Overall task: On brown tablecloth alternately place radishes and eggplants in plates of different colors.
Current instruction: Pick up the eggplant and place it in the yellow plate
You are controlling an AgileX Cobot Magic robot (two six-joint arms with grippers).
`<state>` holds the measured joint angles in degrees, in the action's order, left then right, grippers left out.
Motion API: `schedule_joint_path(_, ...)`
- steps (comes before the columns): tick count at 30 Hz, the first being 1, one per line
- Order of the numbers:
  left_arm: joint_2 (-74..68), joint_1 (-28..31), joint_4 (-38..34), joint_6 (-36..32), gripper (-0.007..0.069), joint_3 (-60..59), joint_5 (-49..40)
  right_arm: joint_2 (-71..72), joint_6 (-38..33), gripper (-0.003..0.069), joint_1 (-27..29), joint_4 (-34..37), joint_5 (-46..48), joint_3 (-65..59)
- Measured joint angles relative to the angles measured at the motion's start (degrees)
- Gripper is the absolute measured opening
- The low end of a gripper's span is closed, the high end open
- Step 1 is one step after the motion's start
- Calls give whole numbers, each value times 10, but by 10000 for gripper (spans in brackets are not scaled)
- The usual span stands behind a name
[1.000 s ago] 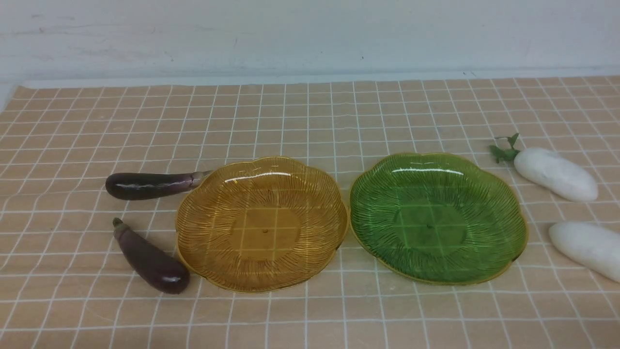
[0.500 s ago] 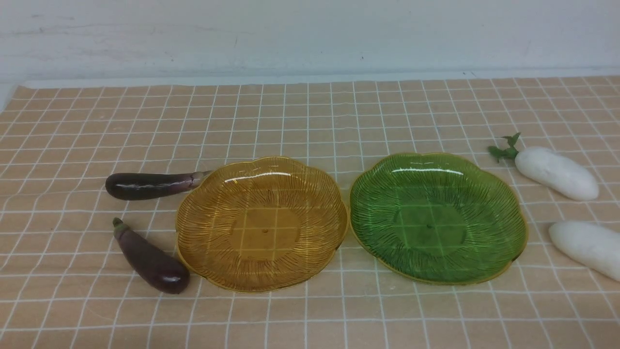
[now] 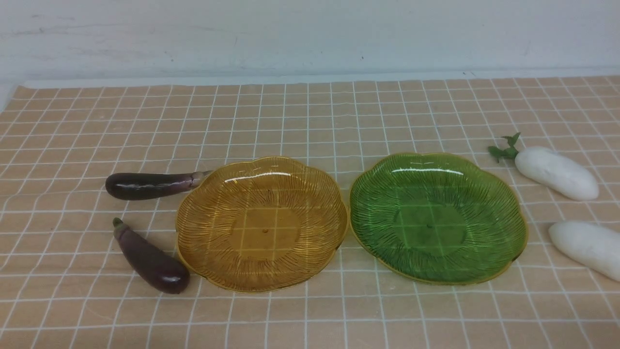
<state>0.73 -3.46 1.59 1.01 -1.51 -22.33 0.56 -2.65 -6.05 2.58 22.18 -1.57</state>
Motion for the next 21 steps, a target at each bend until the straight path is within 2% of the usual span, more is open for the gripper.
schedule_joint_path(15,0,0,-3,4,-3,0,0,0,1,-17,0,7,-2,0)
schedule_joint_path(16,0,0,-52,39,-3,0,1,0,17,-17,0,47,-3,0)
schedule_joint_path(17,0,0,-60,45,-3,0,1,0,17,-17,0,53,-3,0)
schedule_joint_path(18,0,0,-103,75,-3,0,1,0,35,-17,0,82,-4,0)
schedule_joint_path(21,0,0,-297,199,-3,0,2,0,101,-17,0,233,-24,0)
